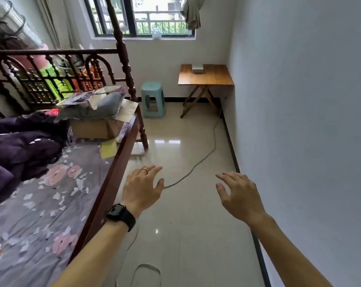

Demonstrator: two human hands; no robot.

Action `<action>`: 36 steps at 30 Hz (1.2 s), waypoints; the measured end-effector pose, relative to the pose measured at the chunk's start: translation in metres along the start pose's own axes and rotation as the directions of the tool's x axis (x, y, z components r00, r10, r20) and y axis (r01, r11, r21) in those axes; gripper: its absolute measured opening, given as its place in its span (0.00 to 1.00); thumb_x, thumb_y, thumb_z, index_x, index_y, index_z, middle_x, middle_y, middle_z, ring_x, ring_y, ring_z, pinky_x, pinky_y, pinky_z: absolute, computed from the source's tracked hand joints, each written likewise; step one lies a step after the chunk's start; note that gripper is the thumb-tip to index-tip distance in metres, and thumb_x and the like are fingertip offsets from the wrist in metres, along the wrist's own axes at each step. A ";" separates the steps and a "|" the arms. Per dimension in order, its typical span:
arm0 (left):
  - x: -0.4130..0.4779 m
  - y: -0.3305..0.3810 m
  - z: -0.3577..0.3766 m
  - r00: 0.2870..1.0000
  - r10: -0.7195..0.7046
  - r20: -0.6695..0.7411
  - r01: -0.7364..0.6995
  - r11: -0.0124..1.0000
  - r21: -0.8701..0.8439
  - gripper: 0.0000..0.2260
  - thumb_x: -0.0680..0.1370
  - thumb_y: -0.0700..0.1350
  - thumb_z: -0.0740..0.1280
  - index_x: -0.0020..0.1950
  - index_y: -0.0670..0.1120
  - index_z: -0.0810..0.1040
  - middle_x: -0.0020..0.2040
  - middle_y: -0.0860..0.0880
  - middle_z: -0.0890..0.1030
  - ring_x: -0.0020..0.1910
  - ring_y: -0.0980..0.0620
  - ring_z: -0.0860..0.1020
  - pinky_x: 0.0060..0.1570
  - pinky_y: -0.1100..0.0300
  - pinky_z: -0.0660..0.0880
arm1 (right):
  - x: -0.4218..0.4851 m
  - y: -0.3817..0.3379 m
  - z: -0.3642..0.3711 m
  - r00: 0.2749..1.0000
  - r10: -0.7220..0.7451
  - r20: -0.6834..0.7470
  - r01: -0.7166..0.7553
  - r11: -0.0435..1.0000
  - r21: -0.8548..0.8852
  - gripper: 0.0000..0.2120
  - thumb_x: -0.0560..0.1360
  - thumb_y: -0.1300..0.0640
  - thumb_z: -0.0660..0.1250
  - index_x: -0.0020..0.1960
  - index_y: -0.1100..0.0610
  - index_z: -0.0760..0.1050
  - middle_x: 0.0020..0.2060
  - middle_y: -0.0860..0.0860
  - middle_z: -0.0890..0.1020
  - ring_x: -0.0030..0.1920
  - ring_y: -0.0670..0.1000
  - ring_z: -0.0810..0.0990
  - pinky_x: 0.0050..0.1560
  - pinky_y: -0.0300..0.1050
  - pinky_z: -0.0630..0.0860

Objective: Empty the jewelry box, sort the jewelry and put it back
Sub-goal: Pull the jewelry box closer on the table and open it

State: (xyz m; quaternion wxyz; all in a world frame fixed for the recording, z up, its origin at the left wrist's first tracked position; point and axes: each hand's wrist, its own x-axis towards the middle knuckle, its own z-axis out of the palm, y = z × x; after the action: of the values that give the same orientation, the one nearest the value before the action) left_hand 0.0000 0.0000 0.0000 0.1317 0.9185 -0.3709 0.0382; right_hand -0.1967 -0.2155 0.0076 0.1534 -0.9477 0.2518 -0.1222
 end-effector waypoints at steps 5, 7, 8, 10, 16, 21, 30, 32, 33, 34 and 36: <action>0.100 -0.021 0.003 1.000 0.007 -0.001 -0.007 1.000 -0.014 0.21 0.81 0.56 0.62 0.73 0.53 0.72 0.70 0.50 0.76 0.72 0.48 0.69 0.73 0.48 0.63 | 0.092 0.003 0.008 0.999 0.045 -0.030 -0.044 0.998 0.035 0.18 0.81 0.48 0.62 0.69 0.48 0.76 0.66 0.45 0.78 0.69 0.48 0.72 0.69 0.48 0.65; 0.137 -0.029 0.009 1.000 0.020 0.000 -0.020 1.000 -0.007 0.22 0.81 0.56 0.62 0.74 0.53 0.72 0.70 0.51 0.76 0.72 0.49 0.69 0.73 0.49 0.62 | 0.129 0.007 0.015 0.999 0.038 -0.029 -0.037 0.999 0.024 0.18 0.81 0.48 0.62 0.69 0.48 0.75 0.66 0.45 0.78 0.69 0.48 0.72 0.70 0.48 0.65; 0.155 -0.033 0.013 1.000 0.021 -0.010 -0.021 1.000 -0.001 0.22 0.81 0.57 0.61 0.74 0.53 0.71 0.70 0.52 0.76 0.72 0.49 0.69 0.73 0.49 0.62 | 0.147 0.010 0.019 0.998 0.045 -0.035 -0.044 0.999 0.022 0.18 0.81 0.48 0.62 0.69 0.48 0.76 0.66 0.45 0.78 0.69 0.48 0.72 0.70 0.48 0.65; 0.194 -0.040 0.021 1.000 0.013 0.002 -0.013 1.000 0.005 0.22 0.81 0.57 0.61 0.74 0.54 0.70 0.71 0.52 0.75 0.73 0.50 0.69 0.74 0.49 0.62 | 0.184 0.016 0.027 0.998 0.039 -0.039 -0.038 0.999 0.020 0.18 0.80 0.48 0.63 0.68 0.49 0.76 0.66 0.45 0.79 0.69 0.48 0.72 0.70 0.49 0.65; 0.319 -0.060 0.049 0.999 -0.029 0.020 0.028 0.999 0.032 0.22 0.81 0.58 0.59 0.75 0.55 0.69 0.72 0.53 0.74 0.74 0.50 0.67 0.73 0.50 0.62 | 0.320 0.044 0.050 1.000 -0.003 -0.006 0.003 1.000 -0.002 0.19 0.80 0.46 0.61 0.70 0.47 0.74 0.67 0.44 0.77 0.70 0.47 0.70 0.71 0.50 0.66; 0.426 -0.073 0.053 0.998 -0.067 0.004 0.067 0.997 0.046 0.21 0.81 0.57 0.61 0.74 0.54 0.72 0.71 0.52 0.75 0.73 0.50 0.68 0.73 0.49 0.62 | 0.452 0.057 0.059 0.999 -0.043 0.013 0.043 0.999 0.022 0.19 0.81 0.46 0.61 0.70 0.47 0.74 0.68 0.44 0.77 0.71 0.48 0.69 0.72 0.48 0.62; 0.602 -0.116 0.076 0.988 -0.154 0.000 0.154 0.988 0.006 0.22 0.80 0.54 0.65 0.73 0.51 0.73 0.71 0.50 0.75 0.73 0.47 0.69 0.73 0.48 0.62 | 0.641 0.066 0.092 0.995 -0.075 0.066 0.074 0.997 0.025 0.19 0.80 0.46 0.61 0.69 0.47 0.75 0.67 0.45 0.77 0.71 0.49 0.69 0.73 0.49 0.63; 0.648 -0.129 0.084 0.989 -0.147 -0.001 0.147 0.989 0.011 0.22 0.80 0.54 0.64 0.74 0.53 0.73 0.71 0.51 0.75 0.73 0.48 0.68 0.73 0.49 0.61 | 0.685 0.069 0.102 0.996 -0.067 0.064 0.066 0.998 0.015 0.19 0.81 0.45 0.60 0.70 0.46 0.74 0.68 0.44 0.77 0.72 0.48 0.68 0.73 0.48 0.61; 0.671 -0.135 0.087 0.990 -0.139 0.005 0.139 0.990 0.013 0.22 0.80 0.55 0.63 0.74 0.53 0.72 0.72 0.52 0.74 0.73 0.49 0.67 0.73 0.49 0.61 | 0.706 0.068 0.107 0.996 -0.062 0.064 0.062 0.998 0.010 0.19 0.81 0.45 0.60 0.70 0.46 0.74 0.68 0.43 0.76 0.72 0.47 0.68 0.73 0.47 0.61; 0.694 -0.142 0.089 0.991 -0.131 0.004 0.131 0.991 0.017 0.22 0.80 0.55 0.63 0.74 0.53 0.71 0.72 0.52 0.74 0.74 0.49 0.67 0.73 0.50 0.60 | 0.728 0.067 0.110 0.996 -0.060 0.063 0.060 0.998 0.004 0.18 0.81 0.45 0.60 0.70 0.46 0.74 0.68 0.43 0.77 0.73 0.47 0.67 0.73 0.47 0.60; 0.740 -0.159 0.088 0.992 -0.124 0.001 0.124 0.992 0.008 0.22 0.81 0.56 0.62 0.75 0.53 0.71 0.73 0.51 0.73 0.74 0.49 0.66 0.74 0.49 0.60 | 0.770 0.065 0.115 0.996 -0.052 0.072 0.052 0.999 -0.005 0.18 0.81 0.45 0.60 0.70 0.45 0.74 0.67 0.42 0.77 0.73 0.47 0.67 0.73 0.47 0.60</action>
State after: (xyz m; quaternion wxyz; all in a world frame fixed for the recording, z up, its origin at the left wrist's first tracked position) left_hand 0.6415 -0.4112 0.0052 0.1297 0.9403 -0.3132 0.0310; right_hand 0.4594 -0.6390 -0.0031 0.1557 -0.9583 0.2218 -0.0912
